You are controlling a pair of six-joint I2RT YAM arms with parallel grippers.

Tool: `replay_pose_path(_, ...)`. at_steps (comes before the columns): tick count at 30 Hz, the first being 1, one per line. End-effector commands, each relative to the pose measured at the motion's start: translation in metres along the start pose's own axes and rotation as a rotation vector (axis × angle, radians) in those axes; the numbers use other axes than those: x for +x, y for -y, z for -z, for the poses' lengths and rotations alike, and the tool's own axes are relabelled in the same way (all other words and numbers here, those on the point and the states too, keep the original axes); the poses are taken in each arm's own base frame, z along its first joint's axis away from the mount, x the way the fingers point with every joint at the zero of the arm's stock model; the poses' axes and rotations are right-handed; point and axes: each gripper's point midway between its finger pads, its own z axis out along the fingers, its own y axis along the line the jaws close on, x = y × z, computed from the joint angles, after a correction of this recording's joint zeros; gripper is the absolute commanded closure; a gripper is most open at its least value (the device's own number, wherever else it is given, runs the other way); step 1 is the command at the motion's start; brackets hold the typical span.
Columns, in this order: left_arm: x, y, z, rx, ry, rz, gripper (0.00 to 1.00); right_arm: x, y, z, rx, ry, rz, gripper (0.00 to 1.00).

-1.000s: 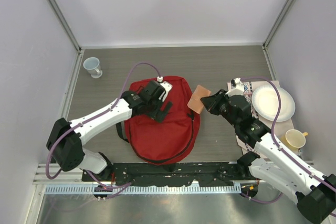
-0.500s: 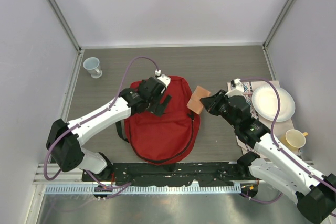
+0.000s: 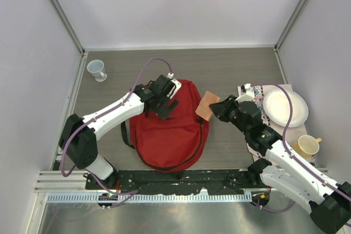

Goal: Pack the student bag
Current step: Place the stationery in the student bag.

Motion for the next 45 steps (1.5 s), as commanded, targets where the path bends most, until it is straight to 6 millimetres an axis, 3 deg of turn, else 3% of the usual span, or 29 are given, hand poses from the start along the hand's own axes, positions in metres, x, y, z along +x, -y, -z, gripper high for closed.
replay_pose_path(1, 0.015, 0.017, 0.009, 0.104, -0.027, -0.01, 0.09, -0.011, -0.012, 0.001, -0.045, 0.044, -0.017, 0.88)
replay_pose_path(6, 0.016, 0.039, 0.011, 0.172, 0.013, 0.032, 0.09, -0.008, -0.012, -0.002, -0.048, 0.034, -0.019, 0.88)
replay_pose_path(16, 0.023, 0.035, -0.01, 0.02, -0.019, 0.027, 0.14, -0.007, -0.011, -0.002, -0.048, 0.036, -0.03, 0.88)
replay_pose_path(26, 0.009, 0.021, -0.008, -0.118, 0.091, 0.092, 0.56, -0.006, -0.01, -0.003, -0.041, 0.029, -0.029, 0.87)
replay_pose_path(33, -0.005, 0.019, 0.003, -0.111, 0.154, 0.124, 0.7, -0.006, -0.01, -0.004, -0.042, 0.03, -0.033, 0.87)
replay_pose_path(40, -0.019, 0.028, 0.017, -0.034, 0.196, 0.148, 1.0, -0.006, -0.01, -0.003, -0.043, 0.029, -0.034, 0.87)
replay_pose_path(45, -0.03, 0.035, 0.034, 0.031, 0.237, 0.18, 1.0, -0.005, -0.014, -0.002, -0.06, 0.022, -0.039, 0.87)
